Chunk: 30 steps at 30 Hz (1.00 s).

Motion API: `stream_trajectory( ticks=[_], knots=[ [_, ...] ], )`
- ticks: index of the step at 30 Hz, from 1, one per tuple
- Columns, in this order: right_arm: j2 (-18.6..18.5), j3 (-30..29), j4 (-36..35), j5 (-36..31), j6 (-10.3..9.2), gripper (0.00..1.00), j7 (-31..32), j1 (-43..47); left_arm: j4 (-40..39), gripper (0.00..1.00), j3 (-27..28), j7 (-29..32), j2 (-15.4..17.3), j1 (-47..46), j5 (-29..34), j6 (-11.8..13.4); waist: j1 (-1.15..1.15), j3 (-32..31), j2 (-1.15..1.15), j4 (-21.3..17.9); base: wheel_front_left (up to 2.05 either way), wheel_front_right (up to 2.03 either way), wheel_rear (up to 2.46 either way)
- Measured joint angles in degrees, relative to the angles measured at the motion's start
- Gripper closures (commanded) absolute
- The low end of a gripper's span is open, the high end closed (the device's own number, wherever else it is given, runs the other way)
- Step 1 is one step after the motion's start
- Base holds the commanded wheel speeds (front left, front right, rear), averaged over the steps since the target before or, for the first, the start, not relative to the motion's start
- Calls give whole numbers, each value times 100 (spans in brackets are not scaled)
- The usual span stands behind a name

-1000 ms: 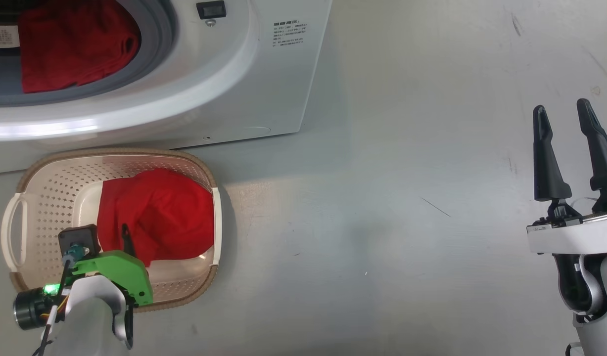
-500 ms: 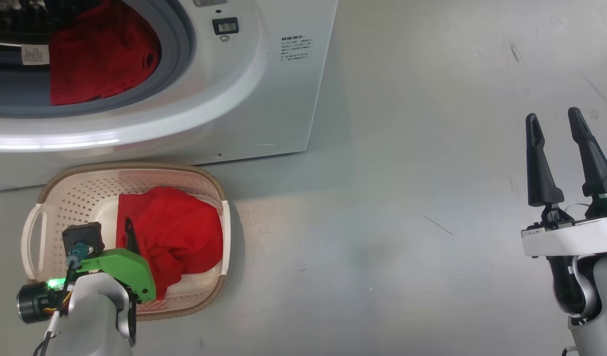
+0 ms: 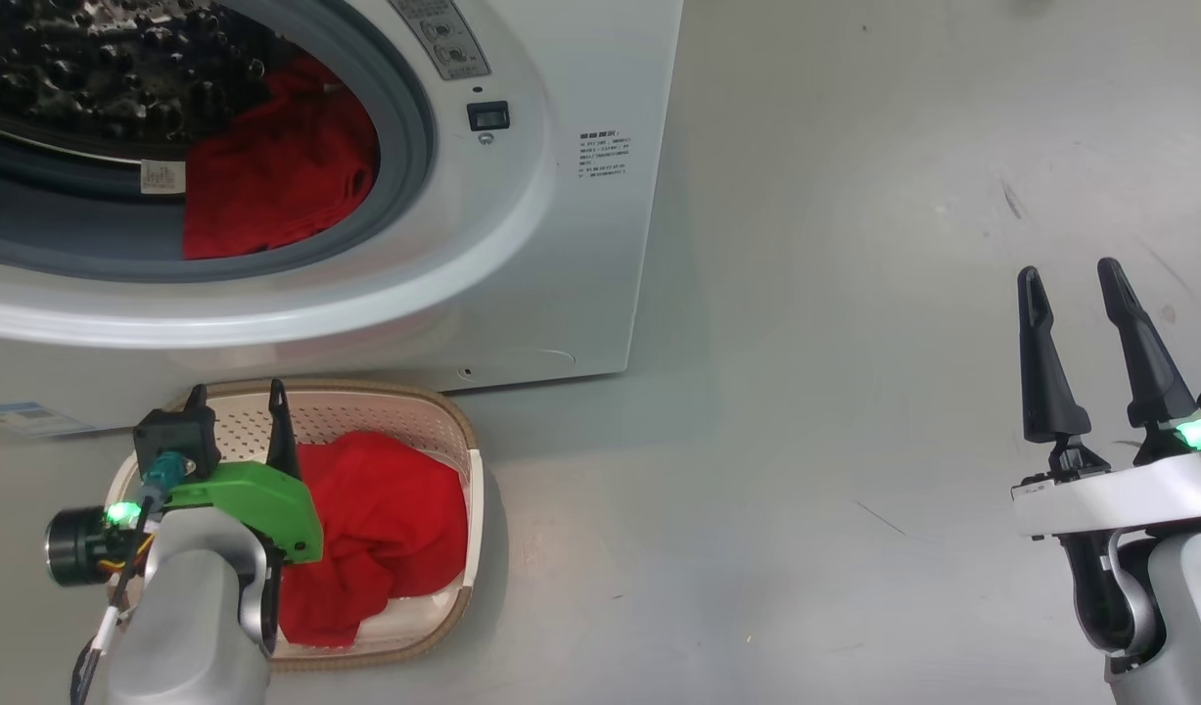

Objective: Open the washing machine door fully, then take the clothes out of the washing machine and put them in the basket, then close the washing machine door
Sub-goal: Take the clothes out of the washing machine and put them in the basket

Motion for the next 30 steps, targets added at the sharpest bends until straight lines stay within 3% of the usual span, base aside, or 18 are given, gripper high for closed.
stream_trajectory(
  ticks=[15, 26, 30],
  knots=[
    [126, 11, 52, -56, -53, 0, -1, 419, -1540, 0, -396, 0, -2, 396, 44, -210, 0, -799, 0, 212, 0, 0, 0],
    [211, 2, -46, -56, -67, 0, -1, 539, -2423, 0, -652, -2, 3, 963, -114, -191, 0, -973, 0, 326, 0, 0, 0],
    [226, 1, -81, -56, -89, 0, -1, 544, -2713, 0, -639, -16, 7, 1094, -279, -76, 0, -984, 0, 333, 0, 0, 0]
  ],
)
